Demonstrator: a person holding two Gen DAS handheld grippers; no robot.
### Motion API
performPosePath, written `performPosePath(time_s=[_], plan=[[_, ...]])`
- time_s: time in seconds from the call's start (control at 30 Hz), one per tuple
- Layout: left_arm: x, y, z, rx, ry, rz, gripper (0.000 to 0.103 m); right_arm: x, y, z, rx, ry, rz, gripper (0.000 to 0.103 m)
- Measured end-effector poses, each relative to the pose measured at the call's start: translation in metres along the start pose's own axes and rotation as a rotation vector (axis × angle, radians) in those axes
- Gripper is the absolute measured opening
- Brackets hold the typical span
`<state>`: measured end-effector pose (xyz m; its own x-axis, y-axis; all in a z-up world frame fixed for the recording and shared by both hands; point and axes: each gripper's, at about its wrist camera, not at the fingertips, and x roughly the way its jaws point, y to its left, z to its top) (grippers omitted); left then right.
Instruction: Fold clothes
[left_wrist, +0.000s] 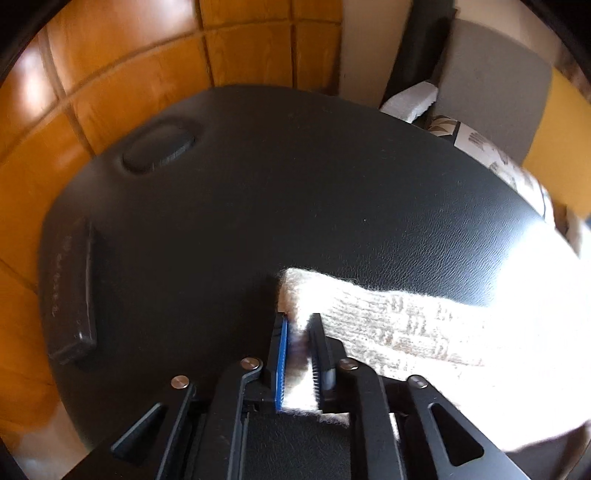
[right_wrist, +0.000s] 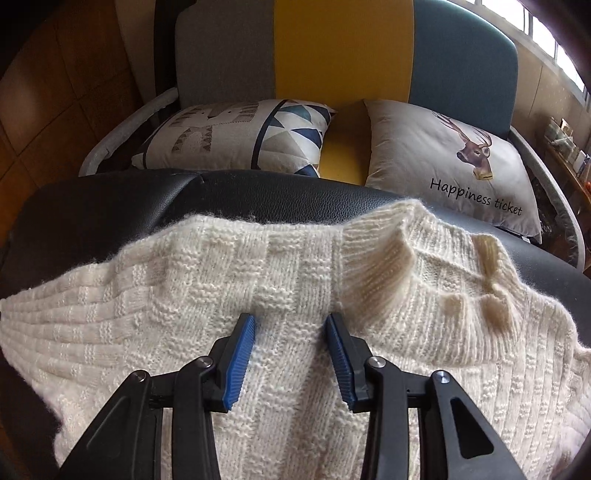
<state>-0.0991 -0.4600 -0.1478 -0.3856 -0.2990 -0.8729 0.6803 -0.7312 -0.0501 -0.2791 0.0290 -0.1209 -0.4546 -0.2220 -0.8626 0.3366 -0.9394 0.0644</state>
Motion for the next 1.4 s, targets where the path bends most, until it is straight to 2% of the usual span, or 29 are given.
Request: performPosePath(time_s=[0.07, 0.13, 0.17, 0.23, 0.3, 0.43, 0.5, 0.6, 0.77, 0.87, 0.93, 1.0, 1.03, 1.07, 1.23, 1.33, 1.4], plan=[[-0.014, 0.012, -0.002, -0.055, -0.022, -0.028, 0.016, -0.006, 0.001, 0.000, 0.000, 0.019, 0.011, 0.041], [-0.033, 0.020, -0.009, -0.071, -0.056, -0.026, 0.016, -0.022, 0.005, -0.006, -0.012, 0.000, 0.035, 0.042], [-0.044, 0.023, -0.015, -0.080, -0.075, -0.056, 0.016, -0.032, 0.009, -0.010, -0.022, -0.015, 0.066, 0.042], [-0.073, 0.015, -0.039, -0.057, -0.092, -0.208, 0.017, -0.050, 0.018, -0.023, -0.038, -0.027, 0.129, 0.042], [-0.092, -0.007, -0.067, 0.026, -0.065, -0.370, 0.018, -0.065, 0.028, -0.041, -0.053, -0.024, 0.186, 0.042], [-0.110, -0.066, -0.143, 0.229, 0.105, -0.650, 0.018, -0.087, 0.029, -0.082, -0.051, 0.007, 0.273, 0.042], [-0.117, -0.088, -0.179, 0.292, 0.200, -0.766, 0.018, -0.097, 0.025, -0.103, -0.069, 0.010, 0.277, 0.042], [-0.128, -0.112, -0.224, 0.367, 0.298, -0.853, 0.018, -0.111, 0.021, -0.133, -0.101, 0.013, 0.266, 0.042], [-0.130, -0.130, -0.264, 0.392, 0.398, -0.886, 0.025, -0.121, -0.001, -0.167, -0.096, 0.006, 0.227, 0.042], [-0.136, -0.135, -0.276, 0.378, 0.418, -0.914, 0.033, -0.117, -0.013, -0.175, -0.074, 0.014, 0.219, 0.042], [-0.150, -0.135, -0.285, 0.377, 0.401, -0.904, 0.036, -0.114, -0.018, -0.181, -0.066, 0.017, 0.210, 0.042], [-0.165, -0.135, -0.295, 0.378, 0.377, -0.887, 0.032, -0.114, -0.022, -0.185, -0.064, 0.012, 0.201, 0.042], [-0.172, -0.137, -0.301, 0.391, 0.359, -0.866, 0.012, -0.114, -0.023, -0.187, -0.066, 0.007, 0.193, 0.042], [-0.178, -0.140, -0.307, 0.412, 0.337, -0.836, 0.009, -0.114, -0.025, -0.188, -0.070, 0.001, 0.181, 0.042], [-0.201, -0.130, -0.309, 0.439, 0.217, -0.722, 0.008, -0.109, -0.038, -0.195, -0.093, -0.016, 0.062, 0.043], [-0.187, -0.132, -0.316, 0.462, 0.242, -0.628, 0.008, -0.106, -0.042, -0.202, -0.092, -0.065, 0.072, 0.043], [-0.189, -0.132, -0.315, 0.458, 0.250, -0.632, 0.008, -0.105, -0.040, -0.204, -0.101, -0.082, 0.063, 0.044]])
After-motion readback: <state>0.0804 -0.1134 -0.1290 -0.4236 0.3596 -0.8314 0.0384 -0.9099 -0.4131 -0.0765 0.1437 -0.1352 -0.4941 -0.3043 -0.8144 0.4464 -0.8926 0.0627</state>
